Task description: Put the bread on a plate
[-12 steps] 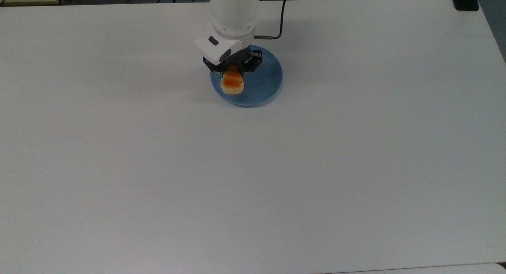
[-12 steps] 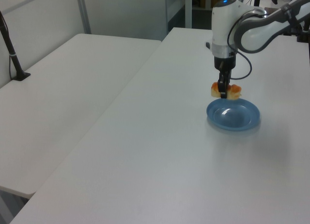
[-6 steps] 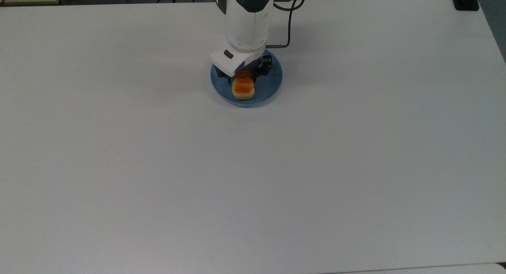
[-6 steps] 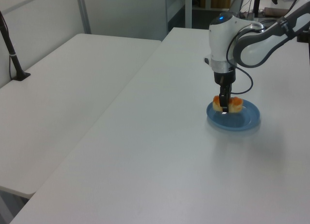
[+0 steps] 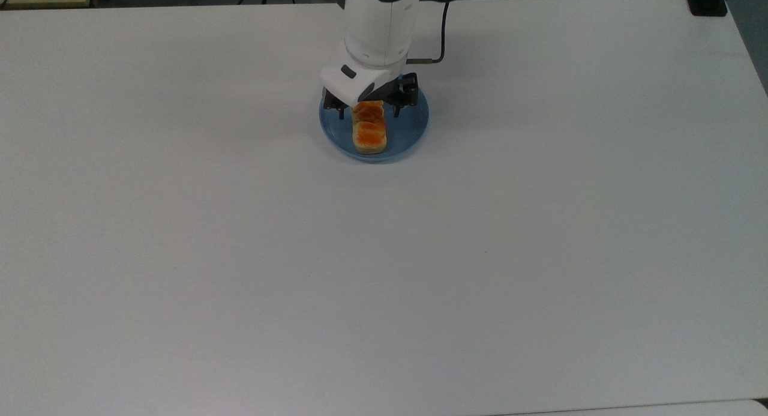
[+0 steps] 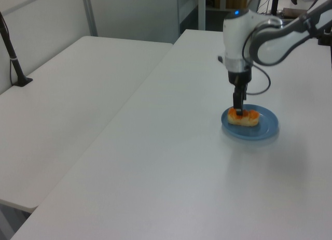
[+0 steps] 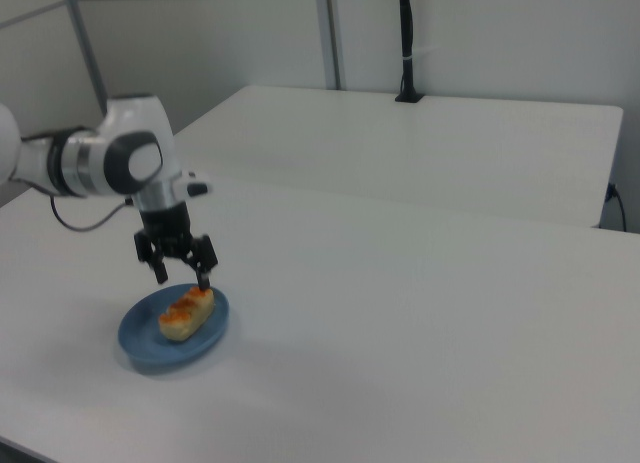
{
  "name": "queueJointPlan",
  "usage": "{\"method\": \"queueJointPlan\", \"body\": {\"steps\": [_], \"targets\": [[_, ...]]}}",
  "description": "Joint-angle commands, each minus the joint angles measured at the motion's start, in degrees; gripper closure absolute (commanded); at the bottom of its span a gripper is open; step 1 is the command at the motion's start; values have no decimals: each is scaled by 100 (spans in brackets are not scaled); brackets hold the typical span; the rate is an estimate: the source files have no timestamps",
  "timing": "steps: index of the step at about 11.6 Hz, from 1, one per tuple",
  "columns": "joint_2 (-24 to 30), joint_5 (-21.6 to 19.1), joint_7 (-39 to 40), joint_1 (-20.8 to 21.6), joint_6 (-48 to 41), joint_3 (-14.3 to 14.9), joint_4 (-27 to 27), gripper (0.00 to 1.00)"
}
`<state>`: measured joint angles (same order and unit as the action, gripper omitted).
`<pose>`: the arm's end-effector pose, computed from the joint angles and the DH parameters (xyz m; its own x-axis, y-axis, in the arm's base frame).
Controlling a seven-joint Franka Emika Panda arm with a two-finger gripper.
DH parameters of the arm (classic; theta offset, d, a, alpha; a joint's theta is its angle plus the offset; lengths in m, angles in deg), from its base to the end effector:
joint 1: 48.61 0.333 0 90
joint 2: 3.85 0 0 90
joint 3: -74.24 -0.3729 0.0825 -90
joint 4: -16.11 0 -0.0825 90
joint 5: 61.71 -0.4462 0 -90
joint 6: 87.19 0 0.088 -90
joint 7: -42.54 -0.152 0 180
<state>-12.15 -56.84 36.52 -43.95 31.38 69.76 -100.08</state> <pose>0.6154 0.0905 0.3456 0.9908 0.0947 -0.0969 0.1017 -0.9924 0.0693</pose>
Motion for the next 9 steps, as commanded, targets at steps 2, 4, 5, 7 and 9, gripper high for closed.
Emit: {"method": "queueJointPlan", "body": {"steps": [2,4,5,7,9], "targets": [[408,-65,-66,96,-1536,79,1393,0],[505,-74,-66,44,-2300,88,2043,0],[505,-83,-66,44,-2643,96,2352,0],[653,-92,-66,26,-2822,149,2583,0],[847,-100,-57,-35,-2875,175,2566,0]]}}
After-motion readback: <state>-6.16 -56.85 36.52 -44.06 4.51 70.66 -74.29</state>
